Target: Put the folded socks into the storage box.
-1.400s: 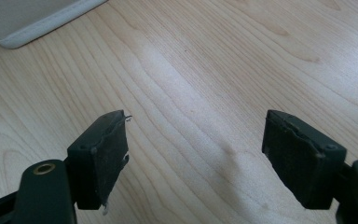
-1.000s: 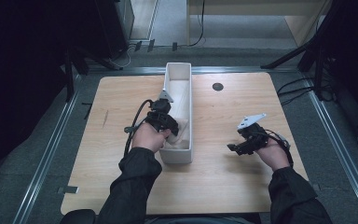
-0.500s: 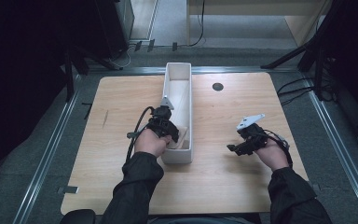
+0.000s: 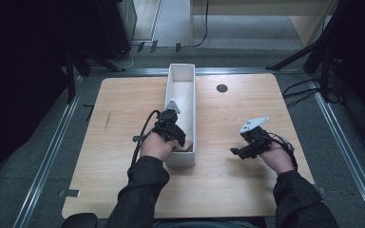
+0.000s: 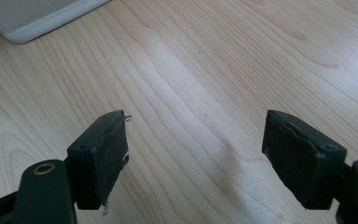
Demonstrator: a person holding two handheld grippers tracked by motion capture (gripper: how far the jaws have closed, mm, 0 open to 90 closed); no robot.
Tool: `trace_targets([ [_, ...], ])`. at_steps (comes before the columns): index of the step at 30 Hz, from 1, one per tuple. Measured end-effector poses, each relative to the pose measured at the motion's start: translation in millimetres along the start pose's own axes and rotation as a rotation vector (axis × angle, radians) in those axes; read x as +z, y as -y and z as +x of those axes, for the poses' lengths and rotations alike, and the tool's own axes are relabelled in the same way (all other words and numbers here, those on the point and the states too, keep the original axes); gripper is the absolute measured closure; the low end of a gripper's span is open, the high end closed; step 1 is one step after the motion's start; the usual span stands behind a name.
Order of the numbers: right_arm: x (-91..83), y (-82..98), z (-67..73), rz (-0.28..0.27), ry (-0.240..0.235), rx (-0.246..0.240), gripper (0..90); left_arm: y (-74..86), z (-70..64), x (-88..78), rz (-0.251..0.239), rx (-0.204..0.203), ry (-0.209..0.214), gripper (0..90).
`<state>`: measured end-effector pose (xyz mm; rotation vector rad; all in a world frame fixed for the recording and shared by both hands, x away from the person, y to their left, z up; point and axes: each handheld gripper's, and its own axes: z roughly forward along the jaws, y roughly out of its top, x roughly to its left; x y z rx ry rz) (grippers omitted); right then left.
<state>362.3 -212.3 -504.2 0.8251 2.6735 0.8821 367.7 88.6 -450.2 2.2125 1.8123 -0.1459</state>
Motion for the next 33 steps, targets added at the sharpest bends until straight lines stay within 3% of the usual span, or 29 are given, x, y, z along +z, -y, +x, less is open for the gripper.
trace_targets([
  [8, 0.9, 0.0, 0.3, 0.01, 0.001, -0.004, 22.3, 1.6, 1.2, -10.8, -0.034, 0.005, -0.018, 54.6],
  [13, 1.7, -0.6, 0.9, 0.014, -0.009, 0.003, 21.6, 4.8, -0.2, -14.8, -0.051, 0.023, -0.025, 62.6],
  [19, 2.1, -0.7, 0.6, 0.023, -0.012, 0.009, 21.3, 10.9, -4.5, -17.3, -0.032, 0.053, -0.027, 67.3],
  [22, 3.0, -1.2, 1.4, 0.03, -0.016, 0.01, 21.2, 14.3, -6.6, -13.4, -0.027, 0.066, -0.016, 72.9],
  [24, 3.3, -1.5, 1.7, 0.029, -0.016, 0.01, 20.7, 15.7, -5.1, -4.5, -0.005, 0.058, -0.013, 73.0],
  [33, 4.3, -1.9, 2.0, 0.04, -0.025, 0.012, 19.8, 18.5, -1.2, 1.9, 0.006, 0.053, -0.002, 74.4],
])
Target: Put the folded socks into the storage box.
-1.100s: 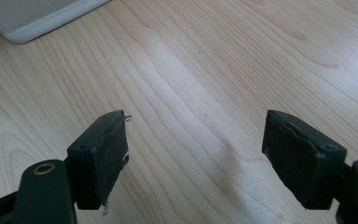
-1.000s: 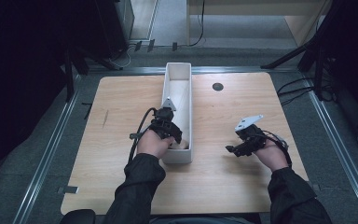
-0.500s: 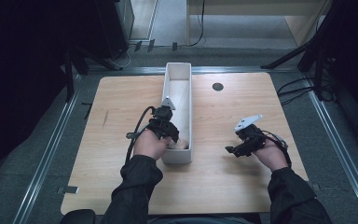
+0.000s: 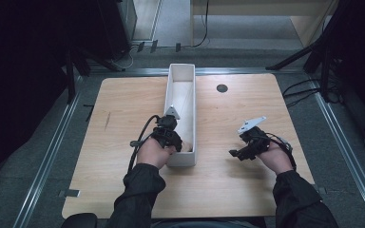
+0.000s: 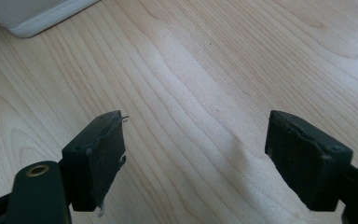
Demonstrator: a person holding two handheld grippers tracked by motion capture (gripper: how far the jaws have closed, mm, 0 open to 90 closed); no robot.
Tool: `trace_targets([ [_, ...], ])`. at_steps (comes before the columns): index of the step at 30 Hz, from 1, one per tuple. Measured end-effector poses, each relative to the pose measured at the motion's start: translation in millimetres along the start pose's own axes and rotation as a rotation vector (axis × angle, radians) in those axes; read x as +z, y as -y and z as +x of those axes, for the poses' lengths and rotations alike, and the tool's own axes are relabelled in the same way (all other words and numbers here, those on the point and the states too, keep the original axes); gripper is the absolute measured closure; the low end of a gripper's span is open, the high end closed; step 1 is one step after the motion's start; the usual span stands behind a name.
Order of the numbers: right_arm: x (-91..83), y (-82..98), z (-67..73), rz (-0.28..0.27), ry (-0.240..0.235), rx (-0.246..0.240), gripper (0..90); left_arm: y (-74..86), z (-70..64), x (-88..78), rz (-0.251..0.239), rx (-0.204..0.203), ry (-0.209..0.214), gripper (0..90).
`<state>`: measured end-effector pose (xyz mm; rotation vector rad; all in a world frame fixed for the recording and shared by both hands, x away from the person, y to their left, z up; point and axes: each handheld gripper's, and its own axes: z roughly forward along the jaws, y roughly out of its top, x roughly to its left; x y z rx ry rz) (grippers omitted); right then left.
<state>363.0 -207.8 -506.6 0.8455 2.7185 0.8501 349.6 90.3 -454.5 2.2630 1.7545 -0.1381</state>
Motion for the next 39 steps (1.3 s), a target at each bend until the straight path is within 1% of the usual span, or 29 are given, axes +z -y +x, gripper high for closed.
trace_targets([
  [5, 0.8, -0.2, 0.6, 0.009, -0.005, 0.004, 19.7, 1.2, -1.5, -0.1, -0.007, 0.004, -0.005, 72.6],
  [7, 0.8, -0.1, 1.0, 0.012, -0.001, 0.0, 19.7, 2.7, -4.0, 0.0, -0.013, 0.017, -0.02, 72.3],
  [11, 1.8, 0.4, 1.3, 0.019, 0.001, -0.007, 19.6, 3.0, -6.2, 1.4, -0.005, 0.021, -0.031, 73.2],
  [13, 2.8, 0.3, 1.9, 0.023, -0.004, -0.014, 19.6, 2.6, -7.8, 7.0, 0.006, 0.032, -0.052, 74.4],
  [14, 2.7, 0.3, 2.4, 0.025, -0.003, -0.012, 19.6, 2.6, -7.8, 7.0, 0.006, 0.032, -0.052, 75.3],
  [16, 2.8, 0.3, 2.7, 0.026, -0.003, -0.011, 19.6, 3.5, -10.4, 8.4, -0.009, 0.042, -0.081, 75.2],
  [19, 3.1, 0.2, 2.8, 0.029, -0.005, -0.013, 19.6, 4.0, -10.9, 8.6, -0.012, 0.046, -0.088, 75.1],
  [20, 3.6, 0.1, 2.7, 0.031, -0.005, -0.016, 19.6, 4.6, -9.7, 7.8, -0.015, 0.045, -0.074, 75.1],
  [21, 3.6, 0.1, 2.7, 0.031, -0.005, -0.016, 19.6, 4.6, -9.7, 7.8, -0.015, 0.045, -0.074, 75.0],
  [22, 3.8, 0.0, 3.2, 0.032, -0.005, -0.018, 19.6, 4.8, -8.1, 6.9, -0.017, 0.046, -0.055, 74.7],
  [23, 4.0, -0.1, 3.3, 0.032, -0.006, -0.02, 19.6, 4.8, -8.1, 6.9, -0.017, 0.046, -0.055, 73.9],
  [24, 3.9, -0.1, 3.3, 0.032, -0.006, -0.021, 19.6, 4.6, -7.2, 6.2, -0.016, 0.04, -0.035, 72.8],
  [25, 3.9, -0.1, 3.3, 0.032, -0.006, -0.021, 19.6, 4.6, -7.2, 6.2, -0.016, 0.04, -0.035, 70.5],
  [26, 3.7, 0.0, 3.1, 0.03, -0.005, -0.02, 19.6, 4.6, -6.9, 5.4, -0.016, 0.042, -0.024, 67.3],
  [27, 3.7, 0.0, 3.1, 0.03, -0.005, -0.02, 19.6, 4.7, -6.6, 4.0, -0.018, 0.044, -0.01, 67.3],
  [28, 3.3, 0.2, 2.8, 0.029, -0.004, -0.014, 19.6, 5.1, -5.2, 1.0, -0.025, 0.042, 0.01, 61.8],
  [30, 3.2, 0.4, 2.3, 0.027, -0.005, -0.014, 19.6, 5.3, -4.7, -0.6, -0.03, 0.043, 0.017, 60.3],
  [31, 3.0, 0.8, 1.7, 0.029, -0.004, -0.014, 19.6, 5.5, -4.1, -2.6, -0.033, 0.045, 0.024, 57.5],
  [33, 2.9, 0.8, 1.7, 0.03, -0.003, -0.011, 19.6, 6.1, -3.1, -6.4, -0.05, 0.043, 0.038, 55.7],
  [36, 2.6, 0.9, 1.8, 0.029, -0.004, -0.012, 19.6, 5.9, -1.8, -11.8, -0.062, 0.059, 0.045, 52.2],
  [37, 2.7, 0.9, 1.9, 0.032, -0.002, -0.016, 19.6, 5.4, -0.9, -14.8, -0.075, 0.069, 0.053, 52.2],
  [38, 2.7, 0.9, 1.9, 0.032, -0.002, -0.016, 19.6, 5.4, -0.9, -14.8, -0.075, 0.069, 0.053, 52.1],
  [39, 2.7, 1.0, 2.3, 0.035, -0.002, -0.016, 19.6, 5.2, -0.2, -16.2, -0.076, 0.078, 0.057, 52.1],
])
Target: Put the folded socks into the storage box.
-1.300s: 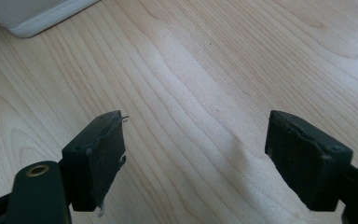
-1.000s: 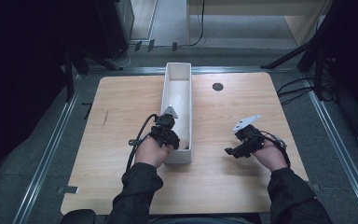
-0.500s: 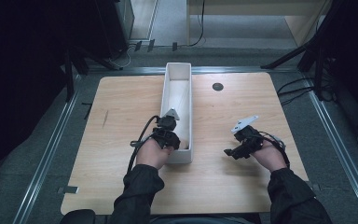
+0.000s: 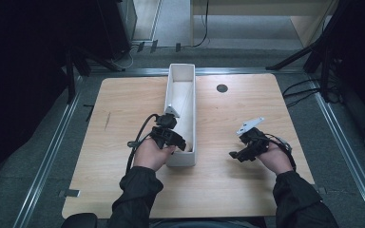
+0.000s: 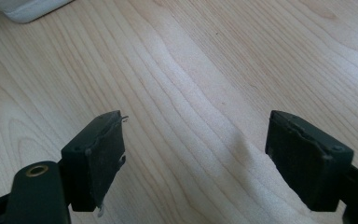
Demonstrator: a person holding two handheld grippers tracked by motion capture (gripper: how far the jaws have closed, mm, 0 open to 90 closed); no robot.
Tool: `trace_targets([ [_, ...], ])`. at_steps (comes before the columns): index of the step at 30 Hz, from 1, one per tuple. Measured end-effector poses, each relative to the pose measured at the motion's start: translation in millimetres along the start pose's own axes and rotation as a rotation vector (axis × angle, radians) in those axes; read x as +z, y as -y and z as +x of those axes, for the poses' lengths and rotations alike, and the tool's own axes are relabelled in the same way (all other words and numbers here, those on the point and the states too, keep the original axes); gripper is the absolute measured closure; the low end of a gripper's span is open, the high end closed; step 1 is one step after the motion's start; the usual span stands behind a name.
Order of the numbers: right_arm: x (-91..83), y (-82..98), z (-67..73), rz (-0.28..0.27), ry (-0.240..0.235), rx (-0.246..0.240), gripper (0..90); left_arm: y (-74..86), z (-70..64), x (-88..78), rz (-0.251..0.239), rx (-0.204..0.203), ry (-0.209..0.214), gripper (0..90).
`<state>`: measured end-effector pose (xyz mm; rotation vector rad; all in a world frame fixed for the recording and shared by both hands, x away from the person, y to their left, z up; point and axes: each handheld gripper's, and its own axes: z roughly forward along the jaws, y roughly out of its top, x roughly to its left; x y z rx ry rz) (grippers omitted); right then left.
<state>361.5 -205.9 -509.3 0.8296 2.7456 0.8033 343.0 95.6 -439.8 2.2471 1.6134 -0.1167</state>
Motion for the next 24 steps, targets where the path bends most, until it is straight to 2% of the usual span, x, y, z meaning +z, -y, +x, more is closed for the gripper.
trace_targets([
  [4, -0.3, 0.1, -0.4, -0.006, 0.001, 0.004, 19.6, -1.9, 3.9, -7.0, -0.004, 0.034, 0.004, 47.6],
  [9, -0.8, -0.1, -1.0, -0.012, -0.004, 0.01, 19.6, -2.3, 7.1, -12.1, -0.018, 0.04, -0.003, 44.4],
  [13, 0.0, -0.4, -3.3, -0.021, -0.005, 0.021, 19.9, -1.6, 6.3, -18.8, -0.013, 0.079, 0.015, 43.2],
  [19, 0.0, 0.3, -3.0, -0.016, -0.009, 0.015, 19.9, -4.6, 12.5, -28.3, -0.029, 0.065, 0.025, 40.0],
  [22, 0.0, 0.9, -4.4, -0.014, -0.003, 0.018, 19.9, -5.1, 17.3, -33.0, -0.035, 0.085, 0.048, 39.6],
  [23, -0.9, 1.3, -5.5, -0.021, 0.001, 0.019, 19.8, -4.9, 22.4, -36.2, -0.039, 0.091, 0.089, 39.4],
  [24, -0.9, 1.3, -5.5, -0.021, 0.001, 0.019, 19.8, -4.9, 22.4, -36.2, -0.039, 0.091, 0.089, 40.1],
])
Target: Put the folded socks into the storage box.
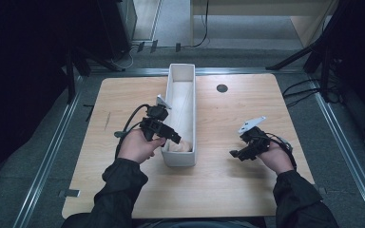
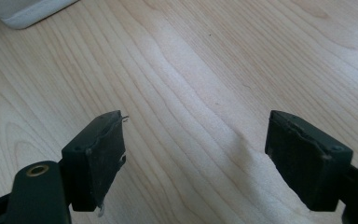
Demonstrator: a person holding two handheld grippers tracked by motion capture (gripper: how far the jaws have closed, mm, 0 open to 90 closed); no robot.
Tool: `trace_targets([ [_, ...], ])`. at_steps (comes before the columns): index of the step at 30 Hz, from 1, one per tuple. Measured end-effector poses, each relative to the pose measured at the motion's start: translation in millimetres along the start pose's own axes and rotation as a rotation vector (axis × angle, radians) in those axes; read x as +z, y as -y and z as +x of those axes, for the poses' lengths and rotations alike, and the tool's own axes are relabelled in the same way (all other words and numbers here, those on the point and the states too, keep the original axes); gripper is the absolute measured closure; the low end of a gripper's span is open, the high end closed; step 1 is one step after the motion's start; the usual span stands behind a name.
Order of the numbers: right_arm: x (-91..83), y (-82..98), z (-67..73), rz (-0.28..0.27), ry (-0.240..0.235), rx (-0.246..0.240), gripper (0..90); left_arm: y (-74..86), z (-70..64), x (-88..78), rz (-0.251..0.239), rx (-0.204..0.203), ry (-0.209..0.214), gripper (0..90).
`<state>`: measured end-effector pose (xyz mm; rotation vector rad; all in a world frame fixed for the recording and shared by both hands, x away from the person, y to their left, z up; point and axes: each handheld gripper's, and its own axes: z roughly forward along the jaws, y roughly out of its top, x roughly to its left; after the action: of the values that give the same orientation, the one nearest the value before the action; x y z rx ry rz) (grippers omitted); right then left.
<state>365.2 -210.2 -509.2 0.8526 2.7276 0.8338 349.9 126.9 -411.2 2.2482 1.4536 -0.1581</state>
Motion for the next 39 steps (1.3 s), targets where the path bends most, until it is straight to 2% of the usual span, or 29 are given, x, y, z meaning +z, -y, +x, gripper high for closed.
trace_targets([
  [1, -0.7, 0.1, -0.5, -0.001, -0.002, 0.008, 19.9, 1.2, 2.8, -4.4, -0.022, 0.009, 0.006, 40.8],
  [3, -0.8, 0.1, -0.7, 0.001, -0.003, 0.009, 20.0, 1.7, 4.1, -6.5, -0.021, 0.014, 0.004, 40.7],
  [6, -1.7, -0.4, -0.3, -0.005, 0.014, 0.003, 21.1, 3.0, 8.2, -11.9, -0.023, 0.024, -0.022, 39.6],
  [10, -2.5, 0.5, -1.0, -0.007, 0.01, 0.007, 21.1, 5.5, 15.7, -19.0, -0.044, 0.024, -0.025, 39.1],
  [17, -5.2, 3.8, -3.2, -0.016, 0.016, 0.025, 21.5, 14.2, 30.8, -30.4, -0.087, 0.056, -0.05, 39.1],
  [20, -6.7, 3.6, -2.4, -0.023, 0.012, 0.04, 21.8, 17.2, 37.2, -30.0, -0.081, 0.055, -0.064, 36.3],
  [25, -6.7, 0.2, 2.4, -0.039, 0.014, 0.021, 21.7, 20.9, 50.3, -26.0, -0.081, 0.051, -0.064, 35.4],
  [29, -5.5, -0.3, 3.2, -0.034, 0.01, 0.012, 21.7, 25.1, 60.0, -24.3, -0.108, 0.043, -0.059, 34.8],
  [31, -4.9, -0.5, 4.0, -0.034, 0.006, 0.007, 21.7, 28.7, 66.5, -23.8, -0.143, 0.048, -0.06, 34.5],
  [39, -6.2, 0.4, 3.8, -0.041, 0.007, 0.011, 21.7, 36.2, 79.6, -16.0, -0.134, 0.039, -0.059, 33.4],
])
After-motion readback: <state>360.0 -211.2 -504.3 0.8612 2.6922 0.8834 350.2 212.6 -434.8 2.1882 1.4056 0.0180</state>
